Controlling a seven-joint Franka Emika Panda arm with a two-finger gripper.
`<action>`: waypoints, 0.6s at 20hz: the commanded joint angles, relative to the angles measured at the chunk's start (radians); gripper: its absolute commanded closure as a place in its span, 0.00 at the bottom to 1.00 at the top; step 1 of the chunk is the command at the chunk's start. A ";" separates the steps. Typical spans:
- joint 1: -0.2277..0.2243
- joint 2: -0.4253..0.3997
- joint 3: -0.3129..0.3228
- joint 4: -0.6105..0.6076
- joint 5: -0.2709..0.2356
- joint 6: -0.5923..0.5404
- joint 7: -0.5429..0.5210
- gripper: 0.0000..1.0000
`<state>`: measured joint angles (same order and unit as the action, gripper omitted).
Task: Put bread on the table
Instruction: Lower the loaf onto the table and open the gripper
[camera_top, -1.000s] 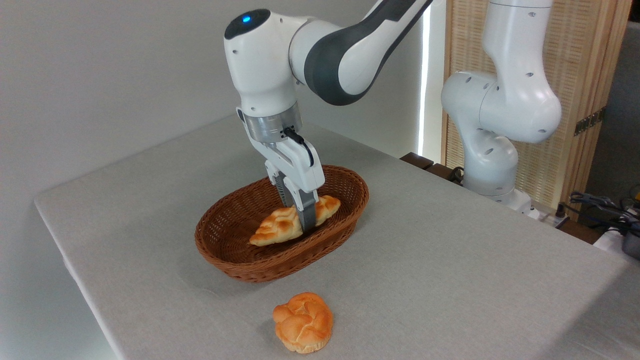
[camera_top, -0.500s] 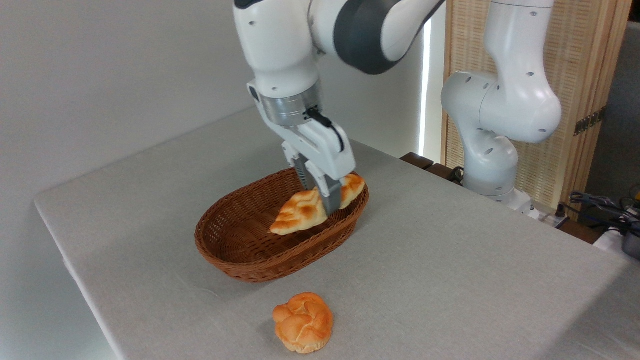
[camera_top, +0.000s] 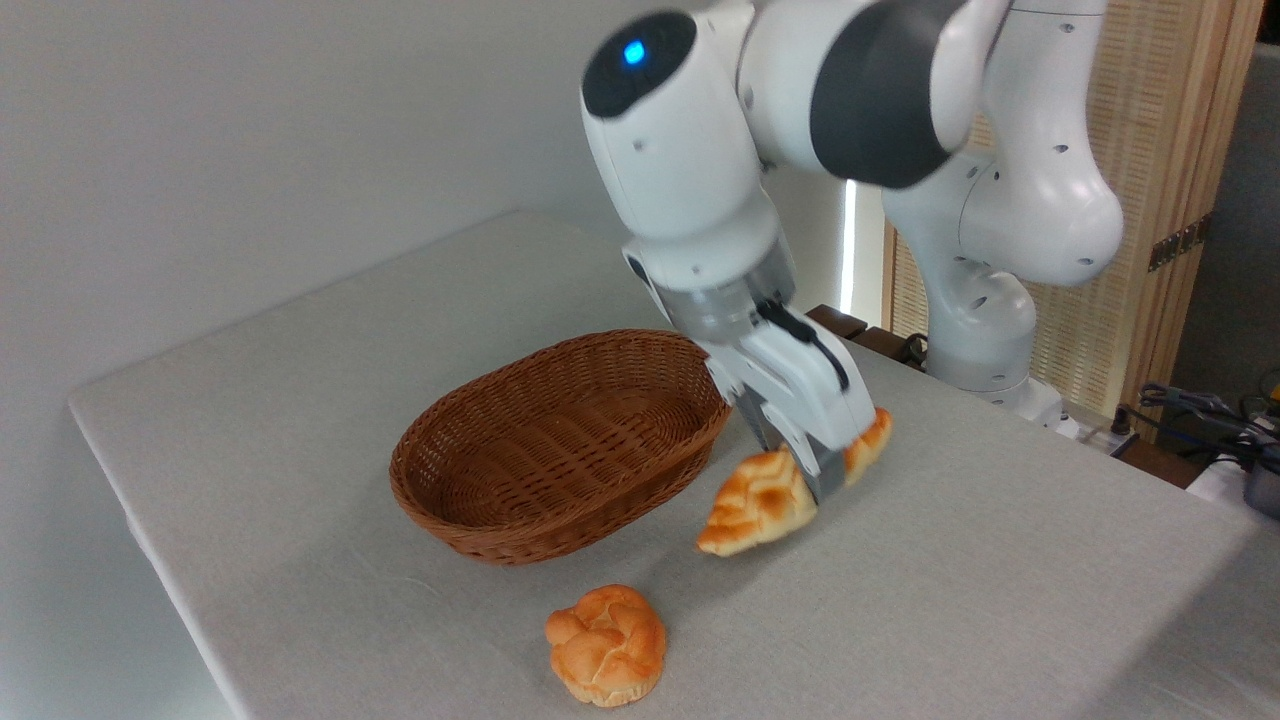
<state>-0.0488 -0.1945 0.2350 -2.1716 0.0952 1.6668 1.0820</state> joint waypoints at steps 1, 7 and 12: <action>-0.011 0.032 0.017 -0.008 0.017 0.043 0.009 0.00; -0.011 0.056 0.038 -0.008 0.015 0.057 0.001 0.00; -0.011 0.053 0.047 0.012 0.004 0.057 -0.008 0.00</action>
<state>-0.0491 -0.1368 0.2719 -2.1811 0.0969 1.7175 1.0815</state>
